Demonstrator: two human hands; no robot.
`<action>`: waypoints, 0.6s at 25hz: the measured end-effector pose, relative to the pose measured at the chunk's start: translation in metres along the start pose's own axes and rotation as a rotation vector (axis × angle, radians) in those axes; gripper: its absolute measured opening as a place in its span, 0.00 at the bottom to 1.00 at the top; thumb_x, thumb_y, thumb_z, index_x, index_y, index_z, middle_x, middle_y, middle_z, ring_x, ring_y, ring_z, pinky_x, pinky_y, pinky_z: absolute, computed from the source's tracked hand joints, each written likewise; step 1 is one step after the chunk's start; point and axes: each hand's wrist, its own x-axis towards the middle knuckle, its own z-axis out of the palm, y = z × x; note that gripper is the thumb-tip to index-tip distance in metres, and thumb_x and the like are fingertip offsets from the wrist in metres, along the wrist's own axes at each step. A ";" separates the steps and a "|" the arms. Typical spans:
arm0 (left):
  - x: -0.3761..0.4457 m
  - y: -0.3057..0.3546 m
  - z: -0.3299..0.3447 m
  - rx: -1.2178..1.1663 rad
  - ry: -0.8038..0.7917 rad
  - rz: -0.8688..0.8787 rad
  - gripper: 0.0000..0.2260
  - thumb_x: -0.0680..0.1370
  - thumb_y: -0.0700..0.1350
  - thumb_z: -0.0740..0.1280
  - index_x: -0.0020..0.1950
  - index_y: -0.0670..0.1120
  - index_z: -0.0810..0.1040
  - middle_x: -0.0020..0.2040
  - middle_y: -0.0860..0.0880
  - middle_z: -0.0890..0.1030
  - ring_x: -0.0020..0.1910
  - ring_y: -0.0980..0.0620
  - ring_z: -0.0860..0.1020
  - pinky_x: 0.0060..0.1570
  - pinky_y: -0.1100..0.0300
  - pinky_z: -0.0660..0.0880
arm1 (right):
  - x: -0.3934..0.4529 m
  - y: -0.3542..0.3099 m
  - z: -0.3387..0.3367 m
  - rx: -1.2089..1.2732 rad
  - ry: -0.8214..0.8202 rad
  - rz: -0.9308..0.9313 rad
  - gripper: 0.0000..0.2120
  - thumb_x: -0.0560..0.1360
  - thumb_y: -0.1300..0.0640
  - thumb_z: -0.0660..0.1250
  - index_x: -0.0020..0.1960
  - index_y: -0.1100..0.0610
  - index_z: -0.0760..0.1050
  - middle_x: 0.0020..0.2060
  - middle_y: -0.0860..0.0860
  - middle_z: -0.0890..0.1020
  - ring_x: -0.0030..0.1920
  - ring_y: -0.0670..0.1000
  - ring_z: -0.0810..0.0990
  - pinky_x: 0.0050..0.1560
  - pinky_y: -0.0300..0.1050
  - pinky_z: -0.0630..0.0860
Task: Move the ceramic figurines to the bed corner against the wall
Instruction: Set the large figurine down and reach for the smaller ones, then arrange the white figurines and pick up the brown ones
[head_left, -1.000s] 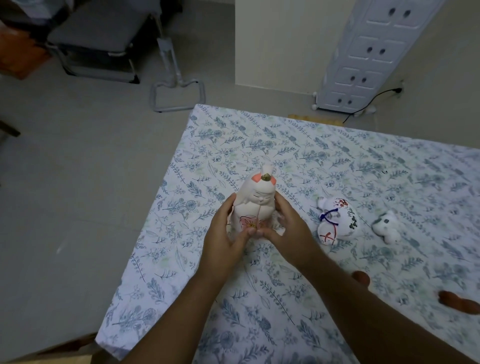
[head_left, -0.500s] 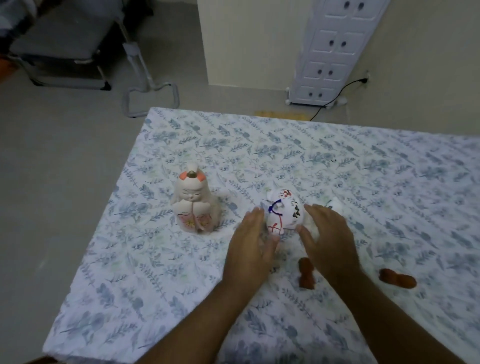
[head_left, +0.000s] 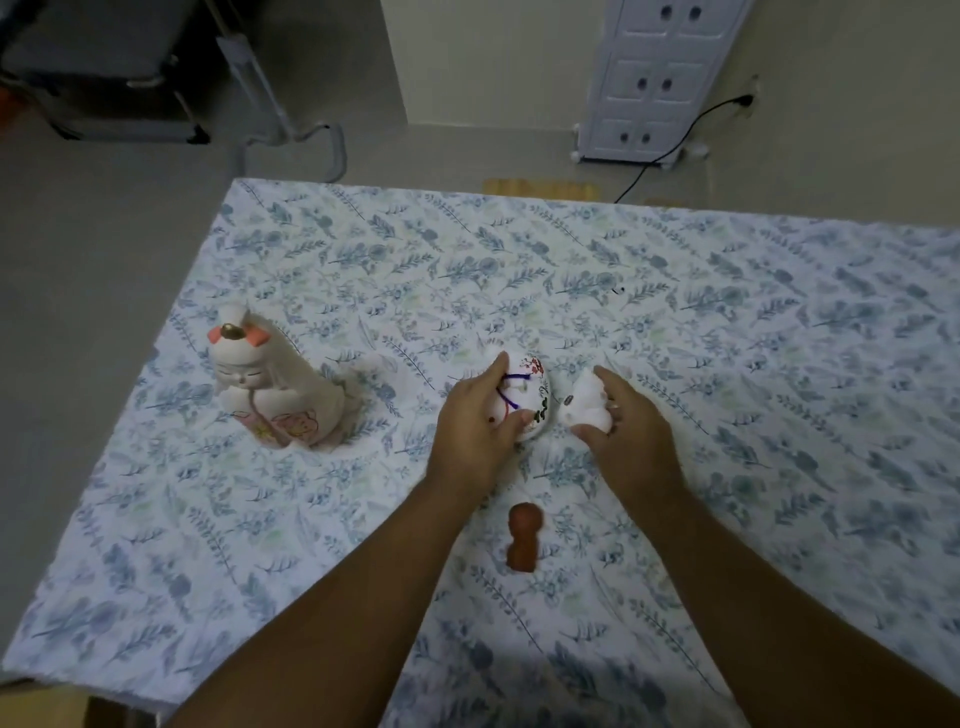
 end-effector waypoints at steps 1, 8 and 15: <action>0.002 0.003 -0.001 0.046 0.034 0.031 0.32 0.76 0.43 0.75 0.77 0.49 0.67 0.66 0.45 0.77 0.65 0.48 0.73 0.63 0.51 0.74 | 0.002 -0.002 -0.001 0.001 0.008 -0.009 0.34 0.70 0.62 0.79 0.73 0.53 0.73 0.66 0.55 0.79 0.65 0.55 0.78 0.66 0.57 0.76; -0.009 0.012 -0.003 0.271 0.135 0.182 0.29 0.75 0.38 0.74 0.75 0.44 0.71 0.62 0.44 0.79 0.61 0.45 0.73 0.59 0.57 0.73 | 0.012 -0.023 0.009 -0.370 -0.046 -0.155 0.28 0.73 0.65 0.74 0.72 0.58 0.75 0.65 0.56 0.75 0.67 0.57 0.67 0.54 0.41 0.68; -0.021 0.010 -0.005 0.198 0.097 0.152 0.32 0.76 0.45 0.74 0.77 0.49 0.66 0.70 0.45 0.72 0.68 0.46 0.70 0.65 0.53 0.72 | 0.002 -0.021 0.001 -0.160 -0.125 -0.124 0.34 0.76 0.63 0.71 0.80 0.53 0.63 0.73 0.55 0.71 0.72 0.55 0.70 0.70 0.50 0.70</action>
